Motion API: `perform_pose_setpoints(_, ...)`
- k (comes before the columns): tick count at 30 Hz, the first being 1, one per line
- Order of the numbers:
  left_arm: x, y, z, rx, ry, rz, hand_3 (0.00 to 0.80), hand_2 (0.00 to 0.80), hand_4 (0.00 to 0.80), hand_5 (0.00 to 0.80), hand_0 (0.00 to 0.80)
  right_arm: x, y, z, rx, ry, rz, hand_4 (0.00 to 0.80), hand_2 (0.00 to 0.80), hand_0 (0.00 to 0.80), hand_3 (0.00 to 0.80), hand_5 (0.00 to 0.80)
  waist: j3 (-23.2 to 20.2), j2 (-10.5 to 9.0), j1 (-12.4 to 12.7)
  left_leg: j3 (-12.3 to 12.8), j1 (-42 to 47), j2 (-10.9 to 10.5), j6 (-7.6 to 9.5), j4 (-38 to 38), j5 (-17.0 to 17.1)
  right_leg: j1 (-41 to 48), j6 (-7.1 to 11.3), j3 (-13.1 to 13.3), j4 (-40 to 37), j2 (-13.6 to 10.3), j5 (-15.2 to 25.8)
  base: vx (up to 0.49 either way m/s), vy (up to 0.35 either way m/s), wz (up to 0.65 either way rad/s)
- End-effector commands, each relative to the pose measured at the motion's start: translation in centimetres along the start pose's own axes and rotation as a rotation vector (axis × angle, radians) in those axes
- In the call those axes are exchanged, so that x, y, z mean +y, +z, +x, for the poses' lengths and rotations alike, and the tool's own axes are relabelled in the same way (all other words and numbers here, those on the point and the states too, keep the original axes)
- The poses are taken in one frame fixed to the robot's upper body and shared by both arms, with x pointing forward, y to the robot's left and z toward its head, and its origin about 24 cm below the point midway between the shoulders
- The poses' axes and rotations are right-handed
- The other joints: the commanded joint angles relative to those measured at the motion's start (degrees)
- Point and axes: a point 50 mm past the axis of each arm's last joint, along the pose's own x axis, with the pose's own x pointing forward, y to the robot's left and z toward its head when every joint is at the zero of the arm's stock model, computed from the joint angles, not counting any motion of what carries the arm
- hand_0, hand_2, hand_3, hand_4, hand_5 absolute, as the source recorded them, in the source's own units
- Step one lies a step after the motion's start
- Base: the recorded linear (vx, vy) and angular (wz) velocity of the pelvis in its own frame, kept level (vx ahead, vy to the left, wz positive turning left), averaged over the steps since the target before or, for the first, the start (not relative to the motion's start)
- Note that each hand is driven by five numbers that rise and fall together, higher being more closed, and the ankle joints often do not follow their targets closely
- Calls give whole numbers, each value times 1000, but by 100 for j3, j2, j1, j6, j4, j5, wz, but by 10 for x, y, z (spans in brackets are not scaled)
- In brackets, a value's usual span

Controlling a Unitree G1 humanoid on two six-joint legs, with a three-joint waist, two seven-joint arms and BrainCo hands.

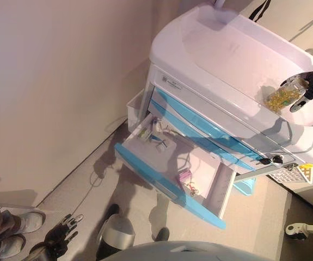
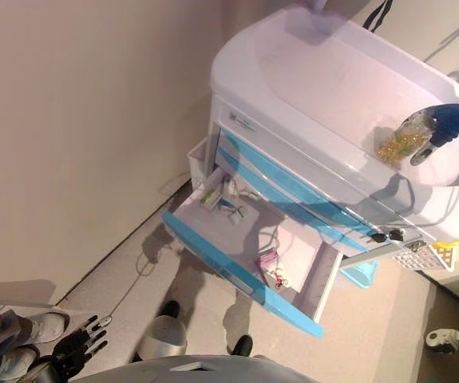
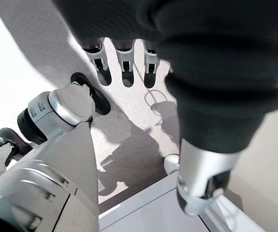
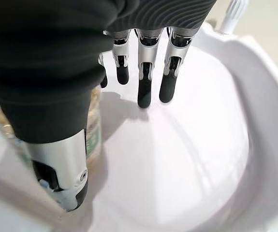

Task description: Open the drawer and pick up the medicine

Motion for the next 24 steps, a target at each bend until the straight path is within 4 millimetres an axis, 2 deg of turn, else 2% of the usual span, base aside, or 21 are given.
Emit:
perform_pose_setpoints(1, 14, 3, -11, -5, 17, 46, 0, 0, 0, 0, 0, -41, 1, -23, 57, -227, -61, 0, 0, 0, 0, 0, -87, 160, 72, -121, -184, -26, 371, 24, -23, -283, 359, -20, 703, -220, 167, 0, 0, 0)
perform_pose_setpoints(12, 21, 0, -16, -1, 28, 40, 0, 0, 0, 0, 0, -82, 17, -59, -15, -473, -41, 0, 0, 0, 0, 0, -110, 133, -60, -39, -157, -3, 374, 23, -42, -297, 373, 30, 719, -213, 190, 0, 0, 0)
perform_pose_setpoints(15, 22, 0, -17, -4, 31, 42, 0, 0, 0, 0, 0, -98, 20, -76, -19, -587, -56, 0, 0, 0, 0, 0, -158, 101, -133, 17, -135, 19, 368, 5, -51, -302, 381, 58, 710, -201, 193, -1, -11, -3)
perform_pose_setpoints(20, 23, -2, -19, -12, 17, 82, 0, 0, 0, 0, 0, -127, 22, -117, -20, -811, -84, 0, 0, 0, 0, 0, -300, 71, -317, 134, -108, 31, 365, -15, -69, -343, 409, 154, 695, -190, 207, -7, -4, -10)
perform_pose_setpoints(24, 15, 1, -17, -32, -33, 90, 0, 0, 0, 0, 0, -138, 25, -143, -25, -914, -106, 0, 0, 0, 0, 0, -441, 143, -524, 273, -92, 36, 370, -20, -97, -397, 422, 270, 680, -200, 203, -22, 20, -10)
